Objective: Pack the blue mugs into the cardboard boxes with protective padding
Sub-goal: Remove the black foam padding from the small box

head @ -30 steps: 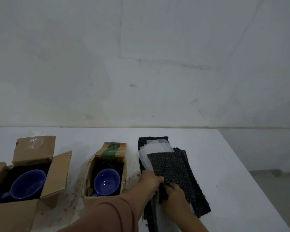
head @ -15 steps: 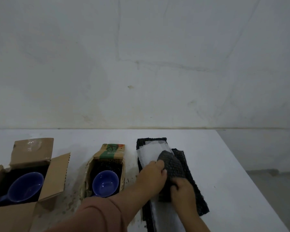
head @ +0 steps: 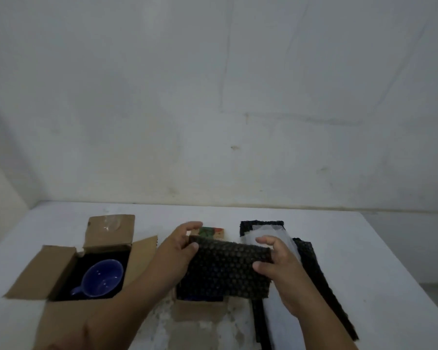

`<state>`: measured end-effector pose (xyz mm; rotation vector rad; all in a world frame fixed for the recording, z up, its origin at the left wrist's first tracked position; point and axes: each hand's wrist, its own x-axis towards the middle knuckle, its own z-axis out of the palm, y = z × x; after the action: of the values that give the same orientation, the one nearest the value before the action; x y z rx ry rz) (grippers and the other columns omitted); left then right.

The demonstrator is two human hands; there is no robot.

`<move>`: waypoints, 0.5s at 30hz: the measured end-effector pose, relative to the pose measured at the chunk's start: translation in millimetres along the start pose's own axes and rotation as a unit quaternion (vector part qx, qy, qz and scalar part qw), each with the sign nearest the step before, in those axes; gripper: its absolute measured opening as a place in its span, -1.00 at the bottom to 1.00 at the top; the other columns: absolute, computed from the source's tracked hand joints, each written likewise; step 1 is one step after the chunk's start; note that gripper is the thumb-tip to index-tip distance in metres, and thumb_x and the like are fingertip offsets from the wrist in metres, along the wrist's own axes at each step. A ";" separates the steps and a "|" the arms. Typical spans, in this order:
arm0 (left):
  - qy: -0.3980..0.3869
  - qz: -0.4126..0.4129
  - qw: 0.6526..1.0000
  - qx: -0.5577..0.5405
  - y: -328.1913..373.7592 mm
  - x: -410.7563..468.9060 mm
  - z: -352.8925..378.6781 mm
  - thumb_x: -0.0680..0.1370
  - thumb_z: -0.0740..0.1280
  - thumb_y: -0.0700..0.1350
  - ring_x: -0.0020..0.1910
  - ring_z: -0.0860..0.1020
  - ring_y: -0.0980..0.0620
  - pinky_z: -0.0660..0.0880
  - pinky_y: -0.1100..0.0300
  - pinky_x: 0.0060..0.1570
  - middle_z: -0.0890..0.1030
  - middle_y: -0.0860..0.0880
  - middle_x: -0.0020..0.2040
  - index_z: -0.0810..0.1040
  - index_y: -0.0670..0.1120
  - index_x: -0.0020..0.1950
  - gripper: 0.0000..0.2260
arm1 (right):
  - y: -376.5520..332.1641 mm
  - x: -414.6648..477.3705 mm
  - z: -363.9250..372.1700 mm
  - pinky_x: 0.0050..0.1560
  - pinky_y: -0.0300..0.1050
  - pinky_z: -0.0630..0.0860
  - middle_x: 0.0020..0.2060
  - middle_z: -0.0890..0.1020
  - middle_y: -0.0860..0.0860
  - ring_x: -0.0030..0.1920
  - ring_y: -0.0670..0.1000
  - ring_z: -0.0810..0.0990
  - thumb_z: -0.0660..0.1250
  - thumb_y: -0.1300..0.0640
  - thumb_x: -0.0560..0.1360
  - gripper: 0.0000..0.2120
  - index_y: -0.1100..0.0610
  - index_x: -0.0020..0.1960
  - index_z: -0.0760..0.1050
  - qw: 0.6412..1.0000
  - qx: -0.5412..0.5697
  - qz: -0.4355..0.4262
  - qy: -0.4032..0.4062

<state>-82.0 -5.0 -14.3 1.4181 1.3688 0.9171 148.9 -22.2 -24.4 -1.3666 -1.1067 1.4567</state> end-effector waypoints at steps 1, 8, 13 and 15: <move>-0.003 0.010 1.000 0.027 -2.9 -3.3 -6.9 0.60 0.23 -0.17 0.03 0.55 0.14 0.45 0.42 -0.15 0.58 0.15 0.08 0.45 0.27 0.09 -0.71 | -4.0 0.1 6.5 -0.09 -0.33 0.47 0.25 0.40 -0.17 0.23 -0.11 0.37 0.31 0.34 0.47 -0.51 -0.14 0.24 0.43 0.997 -0.071 -0.021 -0.007; 0.012 0.045 0.981 0.186 -2.5 -11.4 -38.9 0.45 0.43 -0.09 -0.12 0.51 0.11 0.45 0.32 -0.20 0.48 0.03 -0.08 0.52 0.10 -0.24 -0.86 | -32.6 3.8 41.2 -0.03 -0.09 0.51 -0.10 0.50 -0.07 -0.06 -0.03 0.52 0.45 0.22 0.35 -0.74 -0.09 -0.30 0.46 0.916 -0.362 -0.157 0.073; -0.053 -0.076 0.981 -0.171 3.0 -14.1 -56.7 0.51 0.34 -0.30 -0.12 0.54 -0.07 0.45 0.11 -0.13 0.55 -0.10 -0.15 0.47 -0.12 -0.17 -0.87 | -41.6 10.3 47.2 -0.10 -0.25 0.47 -0.12 0.60 -0.10 -0.09 -0.09 0.57 0.44 0.26 0.39 -0.78 0.05 -0.34 0.47 0.988 -0.100 -0.118 -0.002; -0.074 -0.108 0.972 -0.194 0.4 -15.2 -59.2 0.50 0.36 -0.30 -0.03 0.58 -0.15 0.52 0.03 -0.08 0.59 -0.15 -0.08 0.50 -0.16 -0.08 -0.92 | -39.6 12.1 50.9 -0.16 -0.15 0.47 -0.25 0.57 -0.02 -0.18 0.00 0.57 0.42 0.22 0.42 -0.81 0.04 -0.28 0.46 0.994 -0.046 -0.101 -0.010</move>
<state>-139.7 -12.9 4.5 0.9982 1.1322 0.8609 97.5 -3.0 11.6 -1.2633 -1.2999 1.2896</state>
